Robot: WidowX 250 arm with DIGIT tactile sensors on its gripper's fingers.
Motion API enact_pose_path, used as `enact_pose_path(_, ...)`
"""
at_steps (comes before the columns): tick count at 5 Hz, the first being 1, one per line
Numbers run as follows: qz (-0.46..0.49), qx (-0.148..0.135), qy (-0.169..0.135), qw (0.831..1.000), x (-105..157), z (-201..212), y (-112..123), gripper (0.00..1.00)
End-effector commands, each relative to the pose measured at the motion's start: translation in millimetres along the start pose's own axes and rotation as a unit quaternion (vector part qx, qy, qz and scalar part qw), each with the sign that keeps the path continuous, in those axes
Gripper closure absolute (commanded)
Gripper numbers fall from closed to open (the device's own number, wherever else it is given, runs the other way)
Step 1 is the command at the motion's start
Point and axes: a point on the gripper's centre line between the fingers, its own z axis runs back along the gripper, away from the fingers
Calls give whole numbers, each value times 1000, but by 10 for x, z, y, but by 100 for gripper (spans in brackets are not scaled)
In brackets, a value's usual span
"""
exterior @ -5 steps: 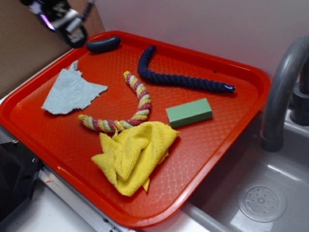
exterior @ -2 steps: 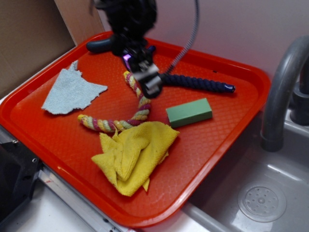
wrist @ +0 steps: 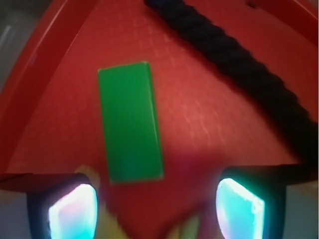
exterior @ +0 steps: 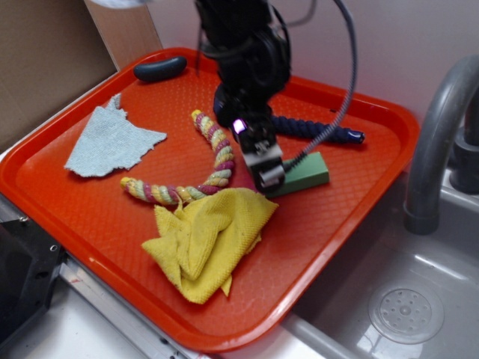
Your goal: Grab the green block.
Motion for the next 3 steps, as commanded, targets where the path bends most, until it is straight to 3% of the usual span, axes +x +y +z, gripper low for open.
enact_pose_path(1,-28,9,13,999,154,-204,-229,0)
enact_pose_path(2,-33,18,37,999,171,-340,-297,2)
enact_pose_path(3,-21,29,38,999,134,-360,-339,100)
